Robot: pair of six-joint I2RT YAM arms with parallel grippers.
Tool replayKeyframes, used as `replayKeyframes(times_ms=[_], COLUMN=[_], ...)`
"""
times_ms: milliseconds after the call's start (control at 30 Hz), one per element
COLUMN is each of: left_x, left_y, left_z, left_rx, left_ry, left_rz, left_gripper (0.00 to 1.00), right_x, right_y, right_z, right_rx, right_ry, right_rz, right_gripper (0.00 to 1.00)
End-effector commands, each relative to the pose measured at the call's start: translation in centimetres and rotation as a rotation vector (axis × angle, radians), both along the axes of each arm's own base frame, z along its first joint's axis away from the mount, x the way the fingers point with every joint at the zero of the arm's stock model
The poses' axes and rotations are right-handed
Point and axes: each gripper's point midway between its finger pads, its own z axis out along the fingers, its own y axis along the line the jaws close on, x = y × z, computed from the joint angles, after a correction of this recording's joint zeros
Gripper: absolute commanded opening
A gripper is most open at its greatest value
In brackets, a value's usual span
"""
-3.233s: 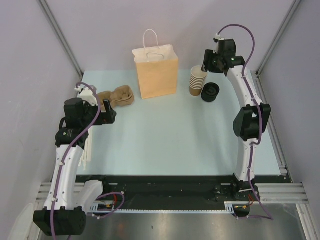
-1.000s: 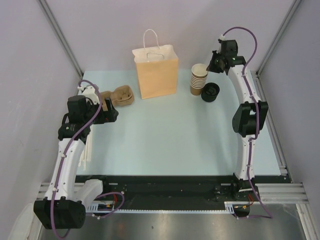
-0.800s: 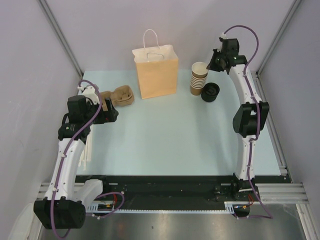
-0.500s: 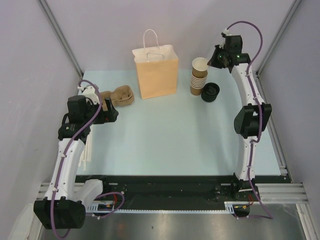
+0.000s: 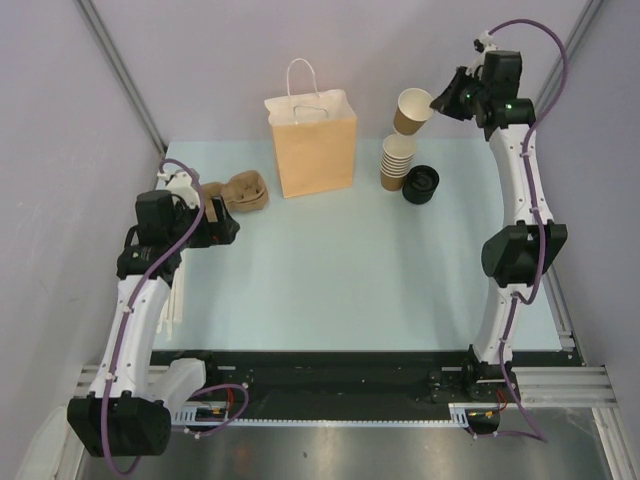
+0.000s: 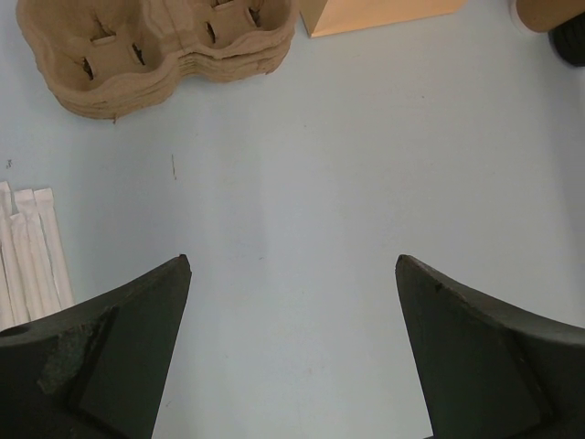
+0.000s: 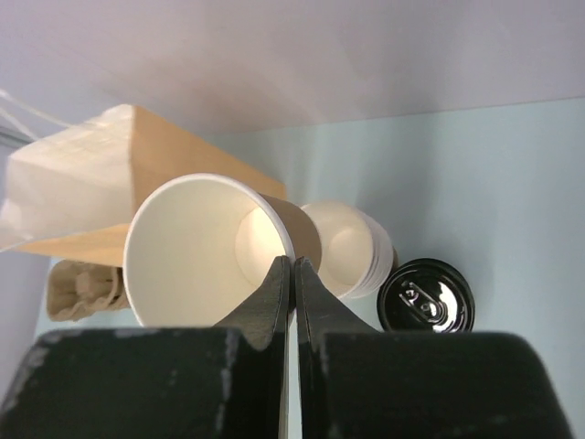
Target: Pack the takeout coffee
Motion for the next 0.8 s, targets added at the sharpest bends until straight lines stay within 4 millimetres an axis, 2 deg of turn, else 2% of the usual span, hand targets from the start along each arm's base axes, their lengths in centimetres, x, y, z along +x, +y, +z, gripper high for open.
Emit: replayKeyframes(times_ms=[0, 100, 200, 267, 333, 367, 400, 567, 600, 767], left_x=[0.2, -0.3, -0.9, -1.4, -1.9, -2.3, -2.5, -3.1, -3.3, -3.4], left_y=[-1.1, -0.9, -0.6, -0.6, -0.9, -1.1, -1.5, -2.5, -3.0, -3.7], left_z=[3.5, 4.9, 6.4, 6.6, 6.9, 6.6, 6.8, 6.3, 6.2, 5.8], left_rx=[-0.027, 0.018, 0.058, 0.087, 0.105, 0.105, 0.099, 0.077, 0.067, 0.042], left_ry=[-0.129, -0.198, -0.268, -0.275, -0.282, -0.262, -0.264, -0.25, -0.251, -0.272], left_rz=[-0.054, -0.073, -0.08, -0.105, -0.146, -0.165, -0.189, -0.25, -0.278, -0.313], left_gripper=[1.0, 1.0, 1.0, 0.99, 1.0, 1.0, 1.0, 1.0, 1.0, 0.99], right_x=[-3.7, -6.0, -9.3, -12.2, -14.2, -15.7, -17.0, -21.7, -23.1, -26.9], right_y=[1.3, 2.6, 4.6, 6.6, 7.8, 8.4, 9.8, 13.4, 14.8, 18.3], right_z=[7.6, 7.7, 7.2, 6.1, 5.0, 3.7, 3.2, -1.5, -2.9, -7.5], right_rx=[0.099, 0.152, 0.177, 0.181, 0.14, 0.129, 0.117, 0.016, -0.008, -0.115], right_ry=[-0.145, -0.126, -0.098, -0.067, -0.06, -0.033, -0.03, 0.019, 0.045, 0.079], right_rz=[0.108, 0.208, 0.328, 0.417, 0.476, 0.501, 0.545, 0.712, 0.758, 0.956], right_gripper=[0.0, 0.0, 0.0, 0.0, 0.0, 0.0, 0.0, 0.0, 0.0, 0.0])
